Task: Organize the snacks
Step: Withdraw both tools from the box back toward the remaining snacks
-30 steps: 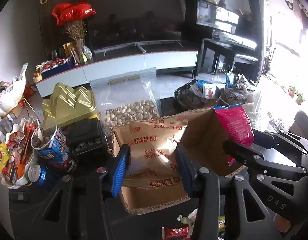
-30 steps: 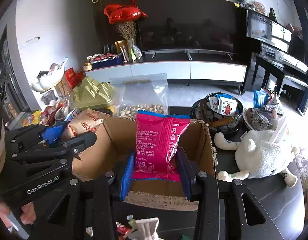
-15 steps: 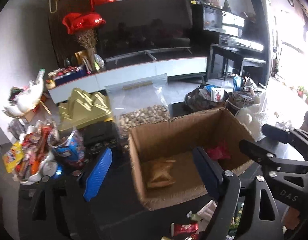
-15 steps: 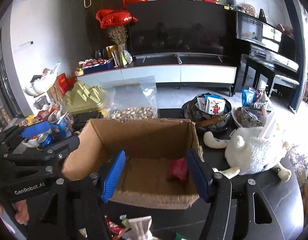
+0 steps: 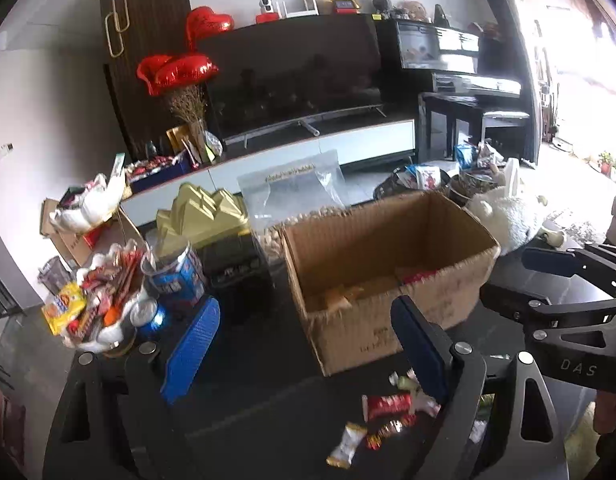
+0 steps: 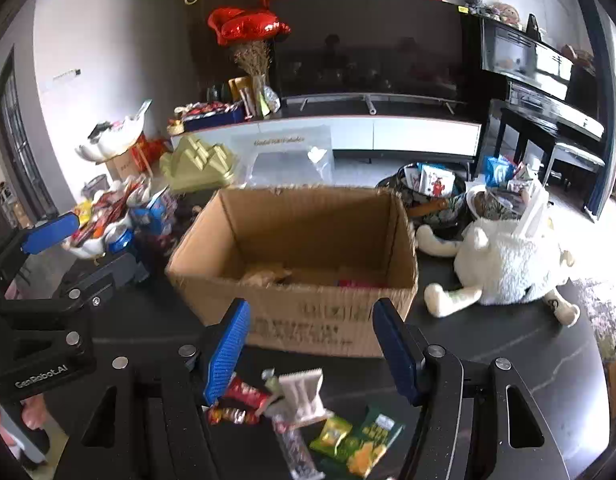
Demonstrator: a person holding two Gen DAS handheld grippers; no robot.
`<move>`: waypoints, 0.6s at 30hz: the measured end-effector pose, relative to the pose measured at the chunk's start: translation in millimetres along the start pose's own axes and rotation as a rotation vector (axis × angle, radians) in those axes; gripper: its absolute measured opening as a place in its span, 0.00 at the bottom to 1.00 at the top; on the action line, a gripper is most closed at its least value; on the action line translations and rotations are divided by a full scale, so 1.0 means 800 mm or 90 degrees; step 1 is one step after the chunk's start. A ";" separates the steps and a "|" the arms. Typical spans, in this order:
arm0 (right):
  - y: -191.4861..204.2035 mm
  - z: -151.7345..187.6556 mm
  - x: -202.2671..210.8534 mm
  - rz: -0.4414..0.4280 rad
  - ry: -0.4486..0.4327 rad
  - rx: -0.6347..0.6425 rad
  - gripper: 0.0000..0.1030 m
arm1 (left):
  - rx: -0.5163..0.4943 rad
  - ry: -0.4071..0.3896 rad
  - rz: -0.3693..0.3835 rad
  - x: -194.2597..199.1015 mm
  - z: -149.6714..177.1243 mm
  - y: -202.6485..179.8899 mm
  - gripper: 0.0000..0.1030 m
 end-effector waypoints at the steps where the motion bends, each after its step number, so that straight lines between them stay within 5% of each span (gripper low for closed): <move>1: 0.003 0.004 0.003 -0.004 0.003 0.003 0.63 | 0.001 0.003 0.003 0.002 0.003 0.000 0.86; 18: 0.041 0.074 -0.019 -0.029 0.138 0.036 0.63 | -0.025 0.094 0.021 -0.002 0.088 0.002 0.91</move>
Point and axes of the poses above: each gripper's, at about its wrist camera, not at the fingertips, and x roughly against the way its jaws point, y to its left, z to its underside, the point moved 3 cm from there along -x, roughly the way its jaws point, and after that the axes turned 7 degrees about y, right-handed, at the moved point
